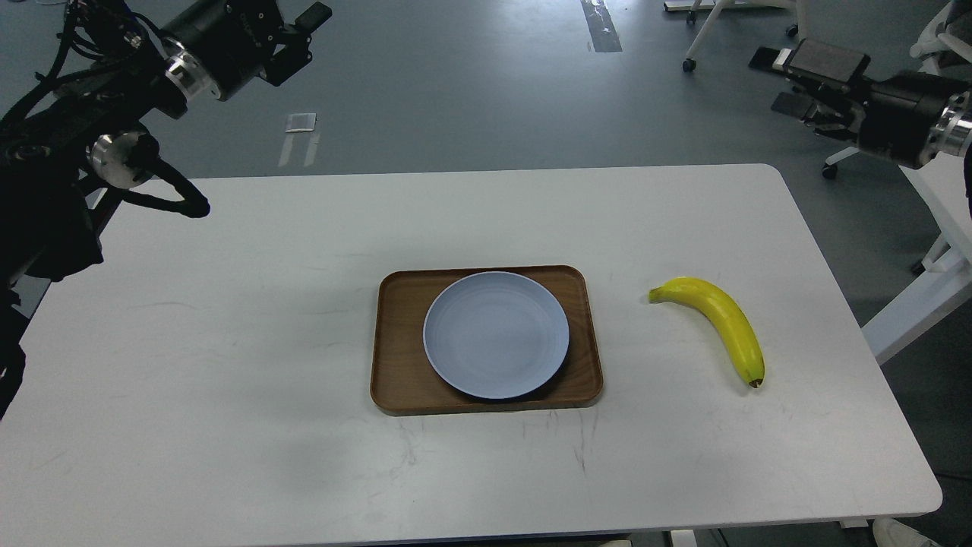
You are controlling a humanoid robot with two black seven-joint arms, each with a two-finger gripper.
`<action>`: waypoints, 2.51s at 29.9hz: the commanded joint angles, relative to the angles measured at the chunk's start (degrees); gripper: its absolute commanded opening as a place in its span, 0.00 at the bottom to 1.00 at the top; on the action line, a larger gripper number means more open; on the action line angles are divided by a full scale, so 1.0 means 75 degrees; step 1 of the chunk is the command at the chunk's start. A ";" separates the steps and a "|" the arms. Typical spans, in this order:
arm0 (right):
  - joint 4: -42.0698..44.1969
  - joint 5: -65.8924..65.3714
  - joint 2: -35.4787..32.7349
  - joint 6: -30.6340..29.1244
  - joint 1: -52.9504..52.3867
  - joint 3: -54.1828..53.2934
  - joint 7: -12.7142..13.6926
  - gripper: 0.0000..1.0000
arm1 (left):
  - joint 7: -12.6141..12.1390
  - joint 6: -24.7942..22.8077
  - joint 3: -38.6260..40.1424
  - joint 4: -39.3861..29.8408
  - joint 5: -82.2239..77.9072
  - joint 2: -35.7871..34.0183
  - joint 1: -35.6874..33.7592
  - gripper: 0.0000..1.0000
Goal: Place banana on plate with both arms
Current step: 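Reach the right gripper down to the yellow banana and grasp it, then lift the banana with the right gripper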
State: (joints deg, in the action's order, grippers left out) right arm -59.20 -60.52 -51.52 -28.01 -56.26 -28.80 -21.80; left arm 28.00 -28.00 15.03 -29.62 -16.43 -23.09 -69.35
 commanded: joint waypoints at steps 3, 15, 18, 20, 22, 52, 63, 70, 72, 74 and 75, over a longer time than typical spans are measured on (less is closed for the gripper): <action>-0.0064 -0.1292 -0.0010 0.0001 -0.0034 0.0254 -0.0210 1.00 | 0.0001 0.0000 -0.0001 0.0000 -0.0012 0.0032 0.0001 0.97; -0.0052 -0.3214 0.0107 0.0001 -0.0888 0.1950 -0.0702 1.00 | 0.0001 0.0000 -0.0012 0.0000 -0.0012 0.0161 0.0048 0.97; 0.0018 -0.3553 0.0306 0.0001 -0.1135 0.2548 -0.0819 1.00 | 0.0001 0.0000 -0.0012 0.0000 -0.0012 0.0161 0.0048 0.97; 0.0065 -0.3952 0.0377 0.0001 -0.1253 0.2983 -0.0827 1.00 | 0.0001 0.0000 -0.0012 0.0000 -0.0012 0.0161 0.0048 0.97; 0.0380 -0.4676 0.0505 0.0001 -0.1381 0.3498 -0.0827 1.00 | 0.0001 0.0000 -0.0012 0.0000 -0.0012 0.0161 0.0048 0.97; 0.2385 -0.5219 0.2662 0.0001 -0.0949 0.4848 -0.0827 0.98 | 0.0001 0.0000 -0.0012 0.0000 -0.0024 0.0161 0.0048 0.97; 0.2725 -0.5219 0.2979 0.0001 -0.0808 0.4860 -0.0827 0.91 | 0.0001 0.0000 -0.0012 0.0012 -0.0024 0.0126 0.0048 0.97; 0.2760 -0.5208 0.2932 0.0001 -0.0796 0.5082 -0.0827 0.72 | 0.0001 0.0000 -0.0012 0.0012 -0.0024 0.0161 0.0048 0.97; 0.2760 -0.5208 0.2920 0.0001 -0.0784 0.5082 -0.0827 0.61 | 0.0001 0.0000 -0.0012 0.0012 -0.0024 0.0161 0.0048 0.97; 0.2760 -0.5208 0.2920 0.0001 -0.0784 0.5094 -0.0827 0.51 | 0.0001 0.0000 -0.0012 0.0023 -0.0024 0.0161 0.0048 0.97; 0.2760 -0.5196 0.2920 0.0001 -0.0784 0.5094 -0.0827 0.49 | 0.0001 0.0000 -0.0012 0.0023 -0.0024 0.0161 0.0048 0.97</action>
State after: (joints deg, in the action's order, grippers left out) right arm -38.51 -99.59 -29.59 -28.01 -62.16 9.32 -28.00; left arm 28.00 -28.00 14.94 -29.49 -16.61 -21.89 -68.99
